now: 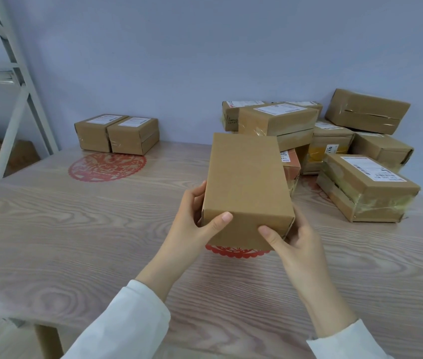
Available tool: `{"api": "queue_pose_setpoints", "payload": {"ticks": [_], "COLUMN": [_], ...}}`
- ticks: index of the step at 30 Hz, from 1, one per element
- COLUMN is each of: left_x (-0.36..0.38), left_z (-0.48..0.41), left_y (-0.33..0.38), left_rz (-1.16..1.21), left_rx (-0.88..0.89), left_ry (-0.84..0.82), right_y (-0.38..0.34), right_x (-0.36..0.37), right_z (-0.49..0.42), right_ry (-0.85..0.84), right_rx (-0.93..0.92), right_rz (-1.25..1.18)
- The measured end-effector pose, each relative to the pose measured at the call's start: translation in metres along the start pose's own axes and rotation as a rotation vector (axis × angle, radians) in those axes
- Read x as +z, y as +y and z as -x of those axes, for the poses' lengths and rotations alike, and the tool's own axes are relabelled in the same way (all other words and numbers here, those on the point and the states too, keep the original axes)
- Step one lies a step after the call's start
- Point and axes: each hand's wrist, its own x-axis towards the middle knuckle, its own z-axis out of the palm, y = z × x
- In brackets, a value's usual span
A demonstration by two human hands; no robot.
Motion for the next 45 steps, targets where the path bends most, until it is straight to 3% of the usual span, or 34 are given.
{"api": "queue_pose_setpoints", "payload": {"ticks": [8,15,22,25,29,34,40,45], "left_x": [-0.003,-0.005,-0.003,-0.002,-0.006,-0.004,-0.002,0.002], "left_z": [-0.001,-0.006,-0.005,-0.007,-0.006,-0.006,-0.004,-0.007], "left_y": [-0.009,-0.012,-0.012,-0.010,-0.012,-0.009,-0.013,-0.010], "left_rz": [-0.010,0.037,0.006,0.016,-0.022,-0.027,-0.069,-0.022], "left_rx": [0.001,-0.021,0.027,0.043,0.055,0.035,0.025,0.010], "left_ry": [-0.059,-0.036,0.017,0.076,-0.005,0.055,-0.023,0.016], "right_y": [-0.005,-0.006,0.001,0.003,0.003,0.004,0.006,0.010], "right_x": [0.000,-0.001,0.001,0.002,0.001,0.003,0.004,0.006], "right_z": [0.001,0.003,0.003,0.005,0.004,0.004,0.005,0.004], "right_ry": [0.027,-0.045,0.004,0.000,0.032,0.012,0.082,0.094], "right_rx": [0.042,0.090,0.086,0.074,0.072,0.063,0.048,-0.002], "right_rz": [-0.057,-0.150,-0.212,-0.210,-0.165,-0.122,-0.105,-0.052]}}
